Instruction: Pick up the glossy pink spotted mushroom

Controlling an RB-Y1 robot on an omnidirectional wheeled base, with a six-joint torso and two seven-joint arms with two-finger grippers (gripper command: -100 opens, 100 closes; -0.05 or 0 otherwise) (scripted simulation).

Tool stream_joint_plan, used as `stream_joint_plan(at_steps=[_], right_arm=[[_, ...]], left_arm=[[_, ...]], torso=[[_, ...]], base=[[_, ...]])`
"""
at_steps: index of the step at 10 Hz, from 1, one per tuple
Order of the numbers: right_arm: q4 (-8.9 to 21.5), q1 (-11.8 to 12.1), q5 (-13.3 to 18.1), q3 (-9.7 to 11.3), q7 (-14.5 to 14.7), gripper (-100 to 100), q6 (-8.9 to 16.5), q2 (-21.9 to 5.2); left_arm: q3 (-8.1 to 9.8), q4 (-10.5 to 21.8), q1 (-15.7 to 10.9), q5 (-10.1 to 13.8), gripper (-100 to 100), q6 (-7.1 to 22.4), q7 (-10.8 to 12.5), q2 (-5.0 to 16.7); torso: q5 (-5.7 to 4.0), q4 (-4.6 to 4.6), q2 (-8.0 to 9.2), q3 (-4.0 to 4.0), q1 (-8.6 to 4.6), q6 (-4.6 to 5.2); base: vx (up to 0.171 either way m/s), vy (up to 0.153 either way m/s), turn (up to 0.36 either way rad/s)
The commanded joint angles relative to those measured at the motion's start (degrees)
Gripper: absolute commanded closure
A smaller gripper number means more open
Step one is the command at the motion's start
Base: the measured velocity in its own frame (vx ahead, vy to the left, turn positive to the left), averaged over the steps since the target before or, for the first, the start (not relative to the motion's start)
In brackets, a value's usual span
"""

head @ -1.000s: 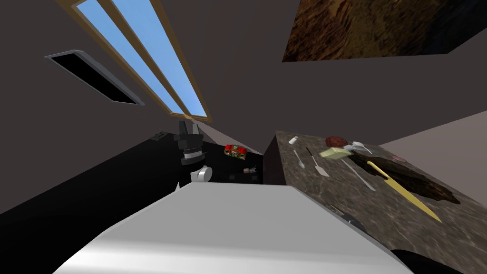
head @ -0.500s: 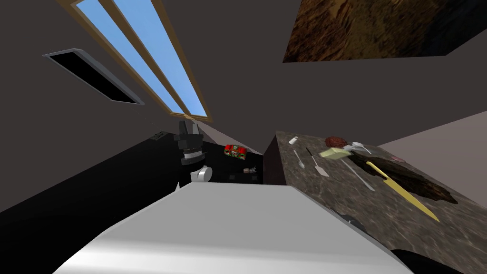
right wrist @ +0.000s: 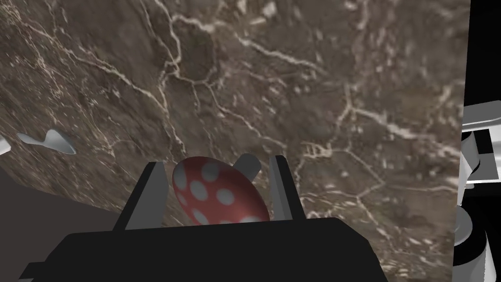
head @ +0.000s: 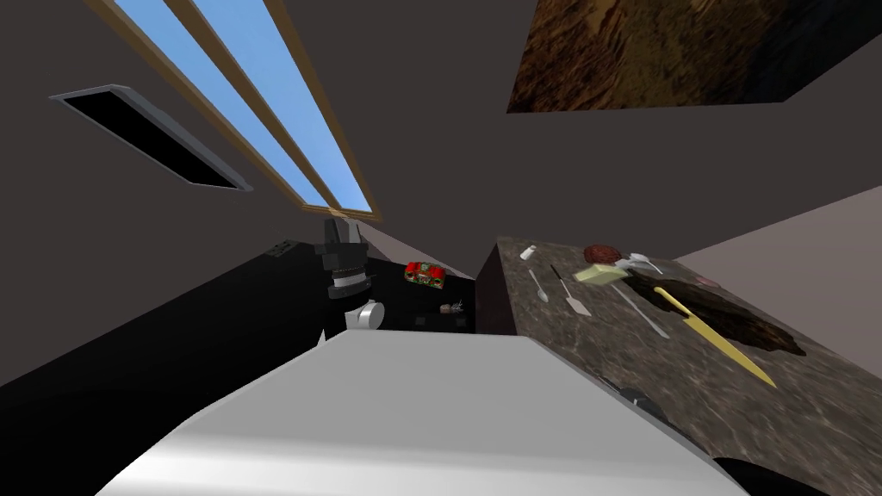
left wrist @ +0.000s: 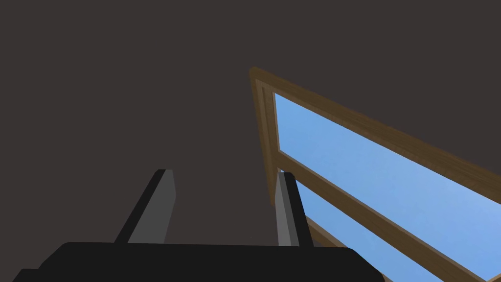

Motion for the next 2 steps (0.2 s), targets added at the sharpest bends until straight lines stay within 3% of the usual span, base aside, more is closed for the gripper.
stream_joint_plan(at_steps=[1, 2], right_arm=[[0.00, 0.00, 0.00, 0.00, 0.00, 100, 0.00, 0.00], [-0.11, 0.11, 0.00, -0.09, 0.00, 0, -0.06, 0.03]], left_arm=[[0.00, 0.00, 0.00, 0.00, 0, 0.00, 0.00, 0.00], [0.00, 0.00, 0.00, 0.00, 0, 0.00, 0.00, 0.00]], torso=[[0.00, 0.00, 0.00, 0.00, 0.00, 0.00], [-0.02, 0.00, -0.01, 0.00, -0.01, -0.03]], base=[[-0.003, -0.004, -0.013], [0.000, 0.000, 0.000]])
